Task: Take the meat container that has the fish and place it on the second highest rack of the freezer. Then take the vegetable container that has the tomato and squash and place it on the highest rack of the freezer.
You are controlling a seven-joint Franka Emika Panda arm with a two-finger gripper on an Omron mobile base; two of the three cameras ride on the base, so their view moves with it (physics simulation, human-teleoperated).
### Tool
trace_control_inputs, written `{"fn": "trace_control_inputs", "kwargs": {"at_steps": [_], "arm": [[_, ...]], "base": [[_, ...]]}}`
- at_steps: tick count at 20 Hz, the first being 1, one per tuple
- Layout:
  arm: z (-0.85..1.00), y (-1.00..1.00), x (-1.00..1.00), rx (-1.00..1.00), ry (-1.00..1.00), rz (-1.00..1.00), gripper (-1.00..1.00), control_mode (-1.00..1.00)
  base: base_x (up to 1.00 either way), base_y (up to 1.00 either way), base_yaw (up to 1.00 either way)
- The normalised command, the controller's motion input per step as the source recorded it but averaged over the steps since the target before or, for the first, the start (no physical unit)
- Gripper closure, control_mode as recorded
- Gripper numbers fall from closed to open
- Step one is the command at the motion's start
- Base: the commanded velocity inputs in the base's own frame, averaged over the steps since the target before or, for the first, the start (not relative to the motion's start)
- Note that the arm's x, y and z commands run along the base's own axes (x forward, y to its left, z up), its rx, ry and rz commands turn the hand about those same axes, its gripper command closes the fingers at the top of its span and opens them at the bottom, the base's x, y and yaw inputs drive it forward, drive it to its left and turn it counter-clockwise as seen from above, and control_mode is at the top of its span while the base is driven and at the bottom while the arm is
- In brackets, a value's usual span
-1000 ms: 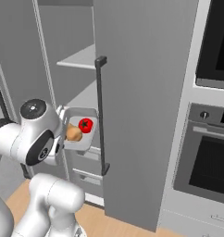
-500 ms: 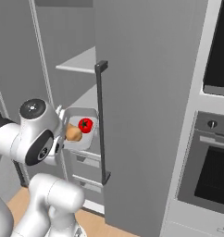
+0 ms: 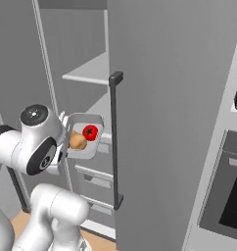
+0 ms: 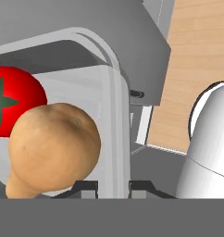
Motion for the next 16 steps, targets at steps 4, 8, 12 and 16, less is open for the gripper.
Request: {"fn": "trace_control_inputs", "kwargs": {"at_steps": [4, 8, 12, 16], "arm": [[0.0, 0.0, 0.0, 0.0, 0.0, 0.0, 1.0, 1.0], [0.0, 0.0, 0.0, 0.0, 0.0, 0.0, 1.0, 1.0], [0.0, 0.0, 0.0, 0.0, 0.0, 0.0, 1.0, 1.0], [0.0, 0.0, 0.0, 0.0, 0.0, 0.0, 1.0, 1.0]], "base": [[0.35, 0.2, 0.0], [0.4, 0.22, 0.0], [0.35, 0.29, 0.0], [0.29, 0.33, 0.0]]}}
